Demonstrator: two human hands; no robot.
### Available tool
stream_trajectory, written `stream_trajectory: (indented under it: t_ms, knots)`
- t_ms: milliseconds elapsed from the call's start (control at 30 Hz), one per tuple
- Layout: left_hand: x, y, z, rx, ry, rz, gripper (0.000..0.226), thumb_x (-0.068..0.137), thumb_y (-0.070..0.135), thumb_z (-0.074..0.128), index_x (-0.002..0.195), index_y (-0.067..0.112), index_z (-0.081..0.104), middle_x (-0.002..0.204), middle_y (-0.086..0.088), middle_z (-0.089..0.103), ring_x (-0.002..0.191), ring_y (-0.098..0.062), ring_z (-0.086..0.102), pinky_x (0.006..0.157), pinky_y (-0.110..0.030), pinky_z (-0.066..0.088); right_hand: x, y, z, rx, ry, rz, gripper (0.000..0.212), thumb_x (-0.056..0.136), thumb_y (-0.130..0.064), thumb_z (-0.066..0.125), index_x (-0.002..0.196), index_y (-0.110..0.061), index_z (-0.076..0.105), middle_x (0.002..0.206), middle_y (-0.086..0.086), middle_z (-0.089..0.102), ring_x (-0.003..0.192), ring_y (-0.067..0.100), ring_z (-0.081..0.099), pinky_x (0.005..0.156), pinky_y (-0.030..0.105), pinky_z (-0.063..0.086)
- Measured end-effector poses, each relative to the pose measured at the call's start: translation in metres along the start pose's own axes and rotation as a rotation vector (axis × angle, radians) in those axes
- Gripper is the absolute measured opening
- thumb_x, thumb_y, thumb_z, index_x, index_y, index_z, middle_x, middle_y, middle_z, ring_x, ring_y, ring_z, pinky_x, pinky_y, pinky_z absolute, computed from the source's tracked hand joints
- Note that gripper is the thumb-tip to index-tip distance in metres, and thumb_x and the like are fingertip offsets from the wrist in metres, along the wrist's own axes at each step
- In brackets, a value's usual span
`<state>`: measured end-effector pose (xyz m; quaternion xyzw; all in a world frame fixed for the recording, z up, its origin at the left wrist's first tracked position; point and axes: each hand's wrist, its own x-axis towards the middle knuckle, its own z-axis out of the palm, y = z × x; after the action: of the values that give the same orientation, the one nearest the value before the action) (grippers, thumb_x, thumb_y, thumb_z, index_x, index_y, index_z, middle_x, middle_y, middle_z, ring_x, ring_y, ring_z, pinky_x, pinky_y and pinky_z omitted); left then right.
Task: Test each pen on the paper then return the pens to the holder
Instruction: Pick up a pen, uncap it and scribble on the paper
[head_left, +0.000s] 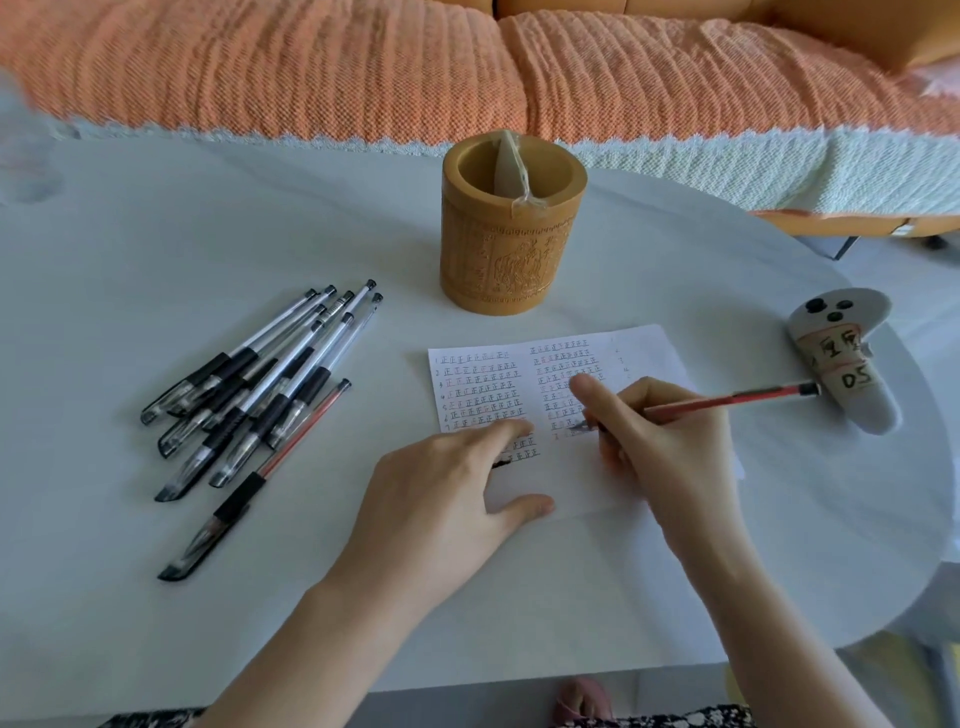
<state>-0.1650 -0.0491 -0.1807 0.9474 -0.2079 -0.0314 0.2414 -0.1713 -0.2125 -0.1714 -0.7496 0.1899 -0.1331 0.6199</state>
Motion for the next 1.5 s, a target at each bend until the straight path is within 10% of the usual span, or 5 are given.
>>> stream_trajectory:
  t_ms: [1500]
  knots:
    - [0.001, -0.001, 0.001, -0.007, -0.004, -0.013, 0.056, 0.073, 0.070, 0.051, 0.122, 0.046, 0.042, 0.070, 0.016, 0.044, 0.091, 0.002, 0.060, 0.071, -0.019, 0.042, 0.005, 0.020, 0.014, -0.226, 0.096, -0.126, 0.035, 0.082, -0.009, 0.061, 0.053, 0.005, 0.048, 0.057, 0.024, 0.056, 0.050, 0.013, 0.035, 0.049, 0.024, 0.027]
